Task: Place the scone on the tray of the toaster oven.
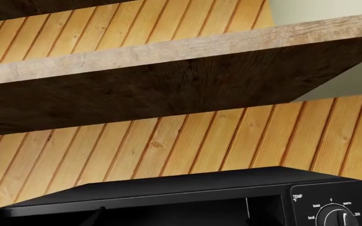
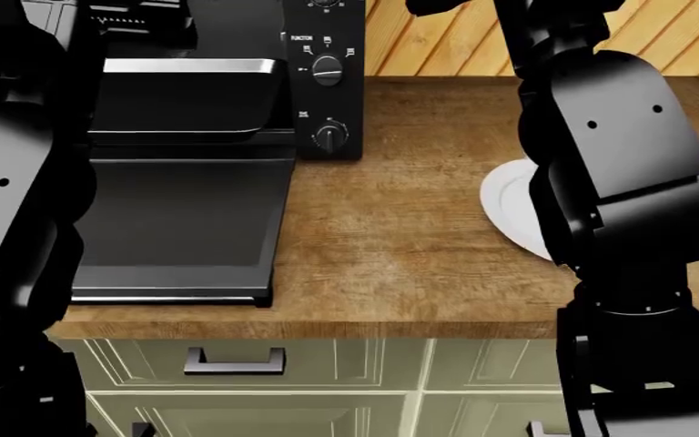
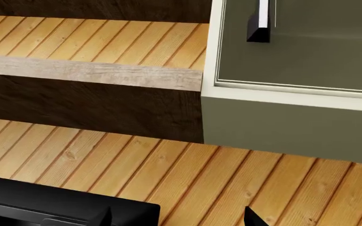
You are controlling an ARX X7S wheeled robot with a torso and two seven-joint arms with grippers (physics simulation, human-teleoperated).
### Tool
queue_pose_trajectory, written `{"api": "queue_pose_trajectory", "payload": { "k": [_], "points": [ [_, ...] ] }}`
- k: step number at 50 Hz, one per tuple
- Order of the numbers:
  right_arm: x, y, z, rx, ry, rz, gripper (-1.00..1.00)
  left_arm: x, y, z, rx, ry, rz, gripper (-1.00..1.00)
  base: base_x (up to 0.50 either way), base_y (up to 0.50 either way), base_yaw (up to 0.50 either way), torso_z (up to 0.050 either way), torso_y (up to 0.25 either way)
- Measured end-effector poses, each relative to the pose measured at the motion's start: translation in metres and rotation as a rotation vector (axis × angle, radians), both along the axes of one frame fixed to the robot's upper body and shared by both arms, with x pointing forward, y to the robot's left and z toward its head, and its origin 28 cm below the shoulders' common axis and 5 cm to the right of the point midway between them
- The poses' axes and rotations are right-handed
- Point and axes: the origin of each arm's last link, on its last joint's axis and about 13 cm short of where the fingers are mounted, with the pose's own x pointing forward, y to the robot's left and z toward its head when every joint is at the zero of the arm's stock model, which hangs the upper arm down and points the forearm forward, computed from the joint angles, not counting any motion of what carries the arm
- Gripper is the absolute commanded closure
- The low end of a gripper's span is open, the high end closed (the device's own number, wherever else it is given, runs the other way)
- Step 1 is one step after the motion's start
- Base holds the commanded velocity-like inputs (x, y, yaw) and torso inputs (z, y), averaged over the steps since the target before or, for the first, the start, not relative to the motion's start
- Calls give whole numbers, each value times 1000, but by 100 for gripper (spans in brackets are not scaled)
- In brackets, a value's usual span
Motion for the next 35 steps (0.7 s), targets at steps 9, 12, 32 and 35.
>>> {"api": "queue_pose_trajectory", "payload": {
  "k": [9, 12, 32, 35],
  "points": [
    [0, 0, -1, 1, 4, 1, -100, -2, 0, -1, -3, -1, -2, -100, 131, 0, 0, 0, 0],
    [0, 0, -1, 3, 7, 0, -100, -2, 0, -1, -3, -1, -4, -100, 0, 0, 0, 0, 0],
    [0, 3, -2, 7, 11, 15, -100, -5, 1, -1, -6, 1, -10, -100, 0, -87, 0, 0, 0],
    [0, 3, -2, 8, 11, 18, -100, -5, 1, -1, -6, 1, -11, -100, 0, -189, 0, 0, 0]
  ]
}}
